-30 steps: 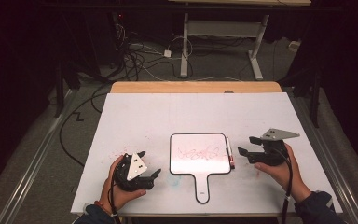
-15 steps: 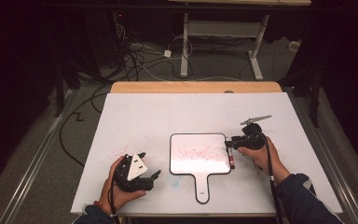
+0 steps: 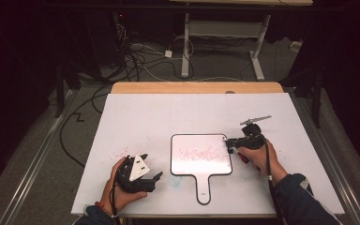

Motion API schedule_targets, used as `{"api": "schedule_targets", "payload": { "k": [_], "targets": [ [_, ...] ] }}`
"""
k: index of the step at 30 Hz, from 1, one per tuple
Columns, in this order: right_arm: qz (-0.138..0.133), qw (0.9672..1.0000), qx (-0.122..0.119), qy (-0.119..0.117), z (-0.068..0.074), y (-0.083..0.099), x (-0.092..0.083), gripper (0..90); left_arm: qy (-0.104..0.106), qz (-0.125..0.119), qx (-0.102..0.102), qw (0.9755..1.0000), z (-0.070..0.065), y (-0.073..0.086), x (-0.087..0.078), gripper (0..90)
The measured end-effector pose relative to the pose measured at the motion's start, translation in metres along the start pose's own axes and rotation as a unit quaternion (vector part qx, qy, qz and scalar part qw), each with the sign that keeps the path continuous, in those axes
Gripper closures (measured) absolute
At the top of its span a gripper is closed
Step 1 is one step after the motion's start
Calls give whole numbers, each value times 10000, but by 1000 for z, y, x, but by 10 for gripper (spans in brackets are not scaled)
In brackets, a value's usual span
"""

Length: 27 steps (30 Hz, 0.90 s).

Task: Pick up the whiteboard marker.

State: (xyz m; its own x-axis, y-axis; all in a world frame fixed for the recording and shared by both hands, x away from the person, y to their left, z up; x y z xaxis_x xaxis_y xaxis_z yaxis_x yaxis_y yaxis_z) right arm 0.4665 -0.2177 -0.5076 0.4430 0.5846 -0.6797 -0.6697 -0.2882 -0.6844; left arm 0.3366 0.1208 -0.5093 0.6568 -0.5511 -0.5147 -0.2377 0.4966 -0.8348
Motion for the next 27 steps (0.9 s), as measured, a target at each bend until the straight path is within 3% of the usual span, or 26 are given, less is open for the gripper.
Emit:
{"api": "schedule_targets", "payload": {
  "k": [4,9,11,12,15,16,17,18,19,20,21,22,24,25,26,27],
  "targets": [
    [-20,9999,-132,-5,4,-2,-3,810,17,20,5,10000,-1,0,0,199],
    [-390,9987,-318,-68,16,-13,-19,810,106,-50,-190,9997,-2,-4,1,205],
    [-585,9973,-411,-142,25,-18,-27,809,155,-139,-319,9993,-1,-10,3,208],
    [-691,9962,-501,-189,30,-21,-31,809,247,-295,-447,9983,-2,-21,6,212],
    [-1073,9910,-700,-385,50,-29,-43,810,399,-484,-574,9964,-5,-34,10,226],
    [-1222,9884,-780,-447,56,-31,-45,810,565,-649,-708,9938,-10,-48,15,232],
    [-1287,9872,-807,-479,62,-32,-47,810,565,-649,-708,9938,-10,-48,15,239],
    [-1350,9860,-830,-517,67,-33,-48,811,806,-776,-853,9901,-16,-61,23,242],
    [-1461,9836,-859,-610,73,-33,-49,811,806,-776,-853,9901,-16,-61,23,243],
    [-1541,9818,-908,-643,78,-33,-50,811,965,-872,-863,9877,-24,-76,30,251],
    [-1606,9801,-948,-679,83,-33,-50,811,965,-872,-863,9877,-24,-76,30,256],
    [-1712,9773,-983,-772,88,-33,-51,811,1178,-1007,-880,9840,-34,-91,38,263],
    [-1822,9746,-1039,-783,96,-33,-52,811,1372,-1105,-910,9801,-44,-105,47,276],
    [-1822,9746,-1039,-783,96,-33,-52,811,1372,-1105,-910,9801,-44,-105,47,287],
    [-1979,9709,-1041,-863,104,-32,-53,811,1520,-1124,-909,9778,-54,-116,56,297],
    [-2001,9702,-1059,-866,106,-32,-53,811,1552,-1114,-898,9775,-58,-120,61,307]
  ]
}}
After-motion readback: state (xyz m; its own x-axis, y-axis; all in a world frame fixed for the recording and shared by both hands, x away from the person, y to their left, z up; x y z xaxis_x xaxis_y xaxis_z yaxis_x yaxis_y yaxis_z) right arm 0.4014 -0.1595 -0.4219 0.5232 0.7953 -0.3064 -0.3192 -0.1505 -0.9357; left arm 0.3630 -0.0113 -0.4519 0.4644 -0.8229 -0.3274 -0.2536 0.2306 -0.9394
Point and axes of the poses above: each handheld gripper's, and its own axes: x roughly forward along the jaws, y roughly out of its underside, z roughly to its left, the point moved 6 cm from there along x, roughly forward along the jaws, and after that the axes turned 6 degrees about -z, right-handed, at the moved point
